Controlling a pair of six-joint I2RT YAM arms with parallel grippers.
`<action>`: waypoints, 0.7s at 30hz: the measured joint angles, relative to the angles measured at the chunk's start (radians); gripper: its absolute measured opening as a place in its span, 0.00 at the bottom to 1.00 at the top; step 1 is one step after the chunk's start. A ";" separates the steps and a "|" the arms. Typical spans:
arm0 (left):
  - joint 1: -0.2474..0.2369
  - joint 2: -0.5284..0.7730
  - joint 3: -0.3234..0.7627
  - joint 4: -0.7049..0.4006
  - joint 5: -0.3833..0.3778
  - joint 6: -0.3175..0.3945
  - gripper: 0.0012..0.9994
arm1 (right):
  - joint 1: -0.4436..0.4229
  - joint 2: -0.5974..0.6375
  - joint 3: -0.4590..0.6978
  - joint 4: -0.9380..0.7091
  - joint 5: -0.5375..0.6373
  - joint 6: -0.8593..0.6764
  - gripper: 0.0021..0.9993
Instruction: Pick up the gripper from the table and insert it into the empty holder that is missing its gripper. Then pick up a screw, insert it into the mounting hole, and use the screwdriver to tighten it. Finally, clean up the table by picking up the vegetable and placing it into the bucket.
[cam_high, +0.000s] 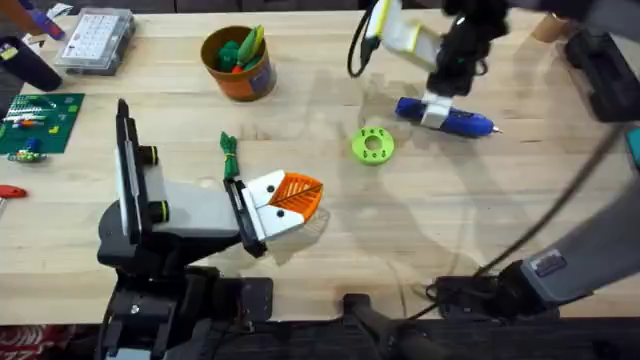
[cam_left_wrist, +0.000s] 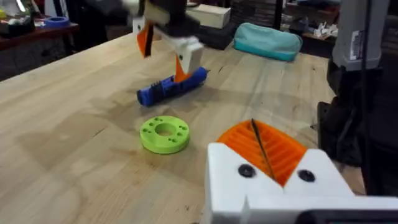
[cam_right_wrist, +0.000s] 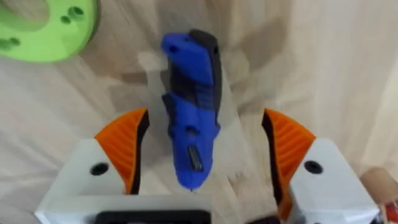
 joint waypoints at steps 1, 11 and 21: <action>0.000 0.000 0.000 0.000 0.000 0.000 0.01 | 0.000 -0.035 0.000 -0.008 -0.002 0.004 1.00; 0.000 0.000 0.000 0.000 0.000 -0.004 0.95 | 0.028 -0.348 0.005 -0.059 -0.005 0.089 1.00; 0.000 0.000 0.000 0.000 0.000 -0.003 0.99 | 0.136 -0.487 0.006 -0.070 -0.013 0.373 1.00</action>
